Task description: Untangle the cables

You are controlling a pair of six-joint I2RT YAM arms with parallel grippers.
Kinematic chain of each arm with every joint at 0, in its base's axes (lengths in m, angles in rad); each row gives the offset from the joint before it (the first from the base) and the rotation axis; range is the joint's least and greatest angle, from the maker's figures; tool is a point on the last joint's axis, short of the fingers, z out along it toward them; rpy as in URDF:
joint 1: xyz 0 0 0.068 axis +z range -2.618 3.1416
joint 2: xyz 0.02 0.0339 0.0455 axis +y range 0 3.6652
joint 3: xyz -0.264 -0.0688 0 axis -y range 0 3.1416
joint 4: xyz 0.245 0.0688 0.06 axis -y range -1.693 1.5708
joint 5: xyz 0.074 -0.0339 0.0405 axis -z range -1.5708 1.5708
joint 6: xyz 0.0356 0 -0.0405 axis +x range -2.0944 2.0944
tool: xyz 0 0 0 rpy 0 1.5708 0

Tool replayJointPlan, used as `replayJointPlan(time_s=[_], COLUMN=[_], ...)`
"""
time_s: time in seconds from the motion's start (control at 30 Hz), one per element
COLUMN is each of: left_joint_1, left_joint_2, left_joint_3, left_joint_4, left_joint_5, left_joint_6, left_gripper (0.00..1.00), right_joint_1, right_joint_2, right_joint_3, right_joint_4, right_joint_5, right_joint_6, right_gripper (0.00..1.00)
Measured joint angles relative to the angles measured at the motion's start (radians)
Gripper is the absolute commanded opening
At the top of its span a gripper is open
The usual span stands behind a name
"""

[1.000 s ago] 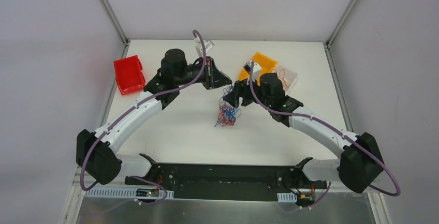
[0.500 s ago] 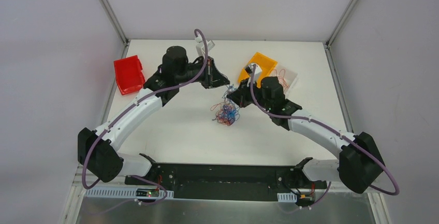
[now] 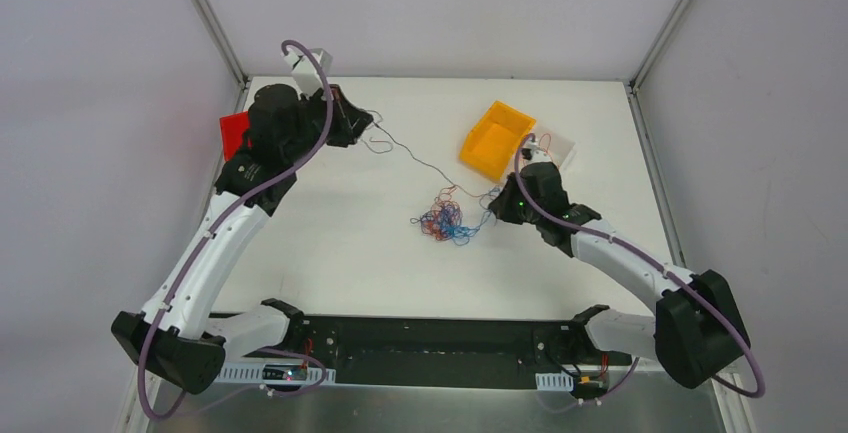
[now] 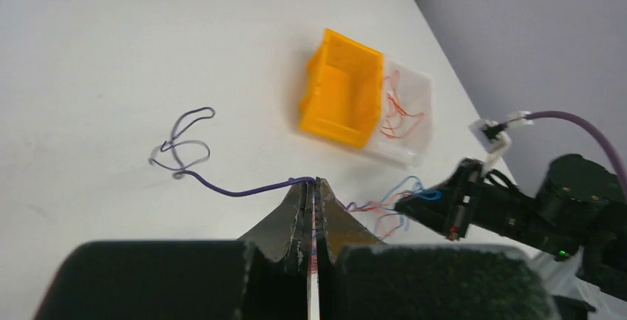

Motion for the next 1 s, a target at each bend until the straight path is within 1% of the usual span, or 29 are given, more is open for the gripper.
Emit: replayJointPlan(time_s=[0.13,0.2,0.4,0.5,0.53,0.57,0.6,0.63,0.67,0.73,0.77,0.87,1.0], left_joint_1=[0.004,0.004,0.004,0.010,0.010,0.010,0.010,0.010,0.010,0.010,0.010,0.010,0.010], left_joint_2=[-0.043,-0.056,-0.073,-0.076,-0.076,-0.073,-0.069,-0.062,-0.055,-0.039,-0.031,-0.012,0.037], left_joint_3=[0.021,0.038,0.111,0.129,0.130,0.130,0.131,0.131,0.131,0.131,0.128,0.095,0.025], left_joint_4=[-0.089,-0.135,-0.243,-0.266,-0.271,-0.276,-0.280,-0.283,-0.286,-0.291,-0.290,-0.278,-0.260], left_joint_5=[-0.183,-0.279,-0.447,-0.458,-0.448,-0.437,-0.422,-0.409,-0.395,-0.368,-0.352,-0.288,-0.230], left_joint_6=[0.040,0.067,0.144,0.163,0.166,0.168,0.168,0.168,0.168,0.158,0.148,0.107,0.057], left_gripper=[0.00,0.00,0.00,0.00,0.00,0.00,0.00,0.00,0.00,0.00,0.00,0.00,0.00], right_joint_1=[-0.115,-0.143,-0.159,-0.161,-0.161,-0.161,-0.162,-0.162,-0.162,-0.161,-0.161,-0.161,-0.161], right_joint_2=[-0.036,-0.047,-0.086,-0.134,-0.146,-0.159,-0.169,-0.173,-0.174,-0.174,-0.174,-0.174,-0.170], right_joint_3=[-0.021,-0.021,-0.025,-0.046,-0.051,-0.057,-0.060,-0.060,-0.060,-0.059,-0.059,-0.058,-0.054], right_joint_4=[-0.102,-0.141,-0.219,-0.221,-0.220,-0.216,-0.212,-0.210,-0.205,-0.204,-0.205,-0.207,-0.209], right_joint_5=[0.081,0.117,0.168,0.139,0.121,0.093,0.060,0.034,0.003,-0.047,-0.062,-0.092,-0.106], right_joint_6=[0.083,0.110,0.150,0.146,0.143,0.138,0.131,0.128,0.119,0.102,0.097,0.075,0.061], right_gripper=[0.00,0.00,0.00,0.01,0.07,0.16,0.31,0.54,0.66,0.81,0.86,0.98,0.99])
